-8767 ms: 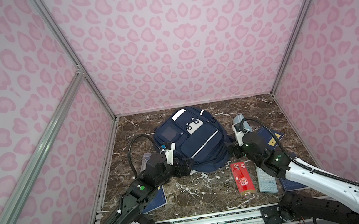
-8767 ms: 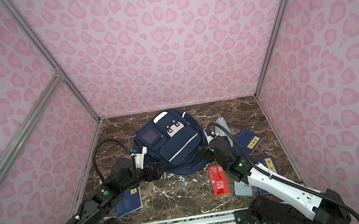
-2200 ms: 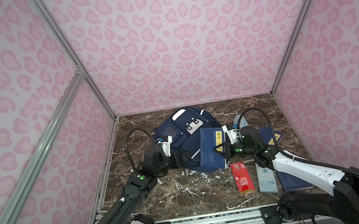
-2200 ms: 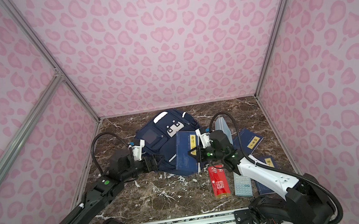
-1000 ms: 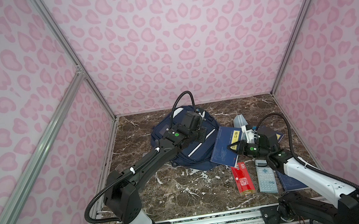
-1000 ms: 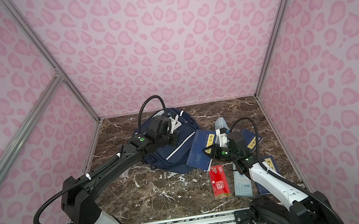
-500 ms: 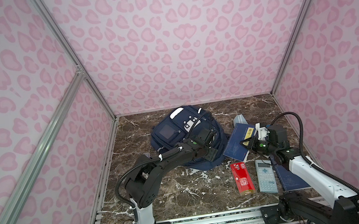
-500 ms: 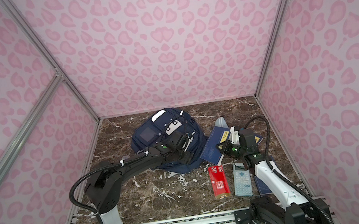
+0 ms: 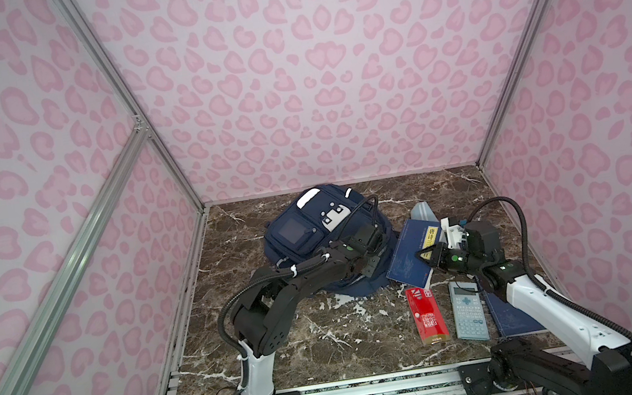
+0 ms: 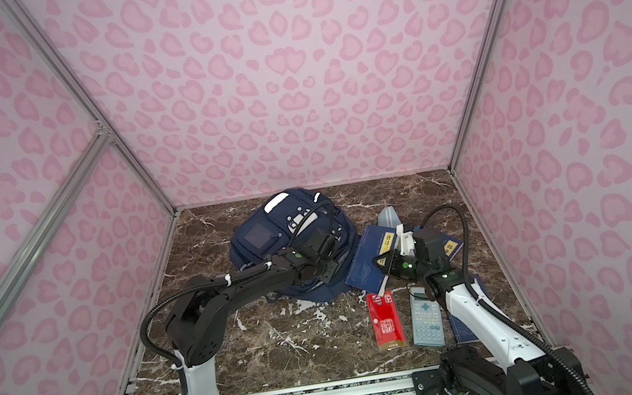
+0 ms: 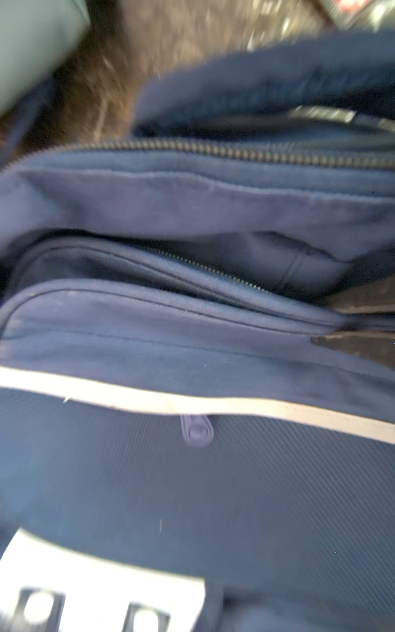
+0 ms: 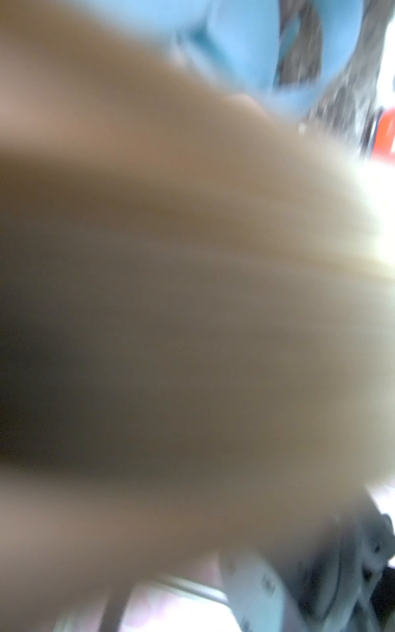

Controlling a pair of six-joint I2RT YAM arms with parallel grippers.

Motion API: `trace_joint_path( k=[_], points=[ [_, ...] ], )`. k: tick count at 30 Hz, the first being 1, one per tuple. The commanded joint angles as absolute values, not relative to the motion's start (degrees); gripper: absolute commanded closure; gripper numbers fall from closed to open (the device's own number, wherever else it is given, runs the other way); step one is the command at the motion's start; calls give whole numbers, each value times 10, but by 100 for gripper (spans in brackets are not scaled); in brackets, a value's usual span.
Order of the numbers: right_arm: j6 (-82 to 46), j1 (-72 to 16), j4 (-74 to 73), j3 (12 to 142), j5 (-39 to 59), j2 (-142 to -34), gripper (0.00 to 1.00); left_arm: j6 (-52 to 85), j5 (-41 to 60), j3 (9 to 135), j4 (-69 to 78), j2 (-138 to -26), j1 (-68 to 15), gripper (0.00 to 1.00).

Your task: Pack the student bag

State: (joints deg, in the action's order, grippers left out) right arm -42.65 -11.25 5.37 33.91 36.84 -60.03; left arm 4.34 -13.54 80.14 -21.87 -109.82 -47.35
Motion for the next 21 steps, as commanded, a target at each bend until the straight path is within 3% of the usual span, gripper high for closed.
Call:
trace_joint_path(
  k=[1, 10, 18, 19, 21],
  points=[
    [-437, -131, 8, 348, 350, -605, 100, 46, -136, 818, -232, -1045, -463, 96],
    [-543, -200, -188, 348, 355, -724, 100, 86, -70, 856, -267, -961, -437, 96],
    [-644, -303, -418, 476, 220, -1020, 100, 85, -56, 882, -267, -942, -434, 97],
    [-653, -316, -430, 523, 219, -1068, 92, 83, -51, 884, -265, -942, -432, 96],
    [-667, -331, -428, 589, 208, -1133, 60, 83, -54, 888, -267, -941, -431, 96]
  ],
)
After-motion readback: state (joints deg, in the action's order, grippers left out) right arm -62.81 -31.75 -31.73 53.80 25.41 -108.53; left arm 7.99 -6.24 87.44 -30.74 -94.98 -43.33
